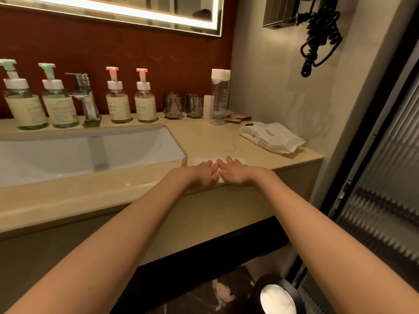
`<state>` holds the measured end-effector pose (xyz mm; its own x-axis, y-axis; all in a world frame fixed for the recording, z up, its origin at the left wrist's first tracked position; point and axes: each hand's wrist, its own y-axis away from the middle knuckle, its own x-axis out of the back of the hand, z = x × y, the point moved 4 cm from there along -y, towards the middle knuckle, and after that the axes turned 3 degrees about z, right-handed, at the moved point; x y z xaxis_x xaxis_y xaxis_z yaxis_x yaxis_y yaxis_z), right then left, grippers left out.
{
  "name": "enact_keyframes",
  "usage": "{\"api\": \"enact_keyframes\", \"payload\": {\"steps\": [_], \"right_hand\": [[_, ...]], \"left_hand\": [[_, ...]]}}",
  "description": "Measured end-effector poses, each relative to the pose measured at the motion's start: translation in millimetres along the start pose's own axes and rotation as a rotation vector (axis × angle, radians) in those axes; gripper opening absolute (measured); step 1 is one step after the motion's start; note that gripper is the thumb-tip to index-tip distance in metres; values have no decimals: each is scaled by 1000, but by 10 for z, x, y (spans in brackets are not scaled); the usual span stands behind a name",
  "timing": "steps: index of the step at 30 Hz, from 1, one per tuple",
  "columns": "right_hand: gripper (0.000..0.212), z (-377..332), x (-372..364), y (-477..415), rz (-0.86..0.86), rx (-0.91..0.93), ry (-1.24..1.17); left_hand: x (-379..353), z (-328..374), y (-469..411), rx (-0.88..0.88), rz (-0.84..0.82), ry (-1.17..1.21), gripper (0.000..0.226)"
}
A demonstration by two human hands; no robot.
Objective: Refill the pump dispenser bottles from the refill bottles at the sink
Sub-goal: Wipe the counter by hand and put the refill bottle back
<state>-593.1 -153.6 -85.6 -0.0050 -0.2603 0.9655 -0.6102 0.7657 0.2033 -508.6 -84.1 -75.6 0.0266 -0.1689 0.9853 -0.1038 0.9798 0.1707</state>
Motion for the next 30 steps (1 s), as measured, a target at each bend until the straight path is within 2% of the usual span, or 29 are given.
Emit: {"api": "enact_keyframes", "payload": {"steps": [16, 30], "right_hand": [[53, -723, -120, -58, -23, 125, 23], [53, -1453, -208, -76, -33, 247, 69]], "left_hand": [[-77, -620, 369, 124, -28, 10, 52], [-204, -1218, 767, 244, 19, 62, 52]]}}
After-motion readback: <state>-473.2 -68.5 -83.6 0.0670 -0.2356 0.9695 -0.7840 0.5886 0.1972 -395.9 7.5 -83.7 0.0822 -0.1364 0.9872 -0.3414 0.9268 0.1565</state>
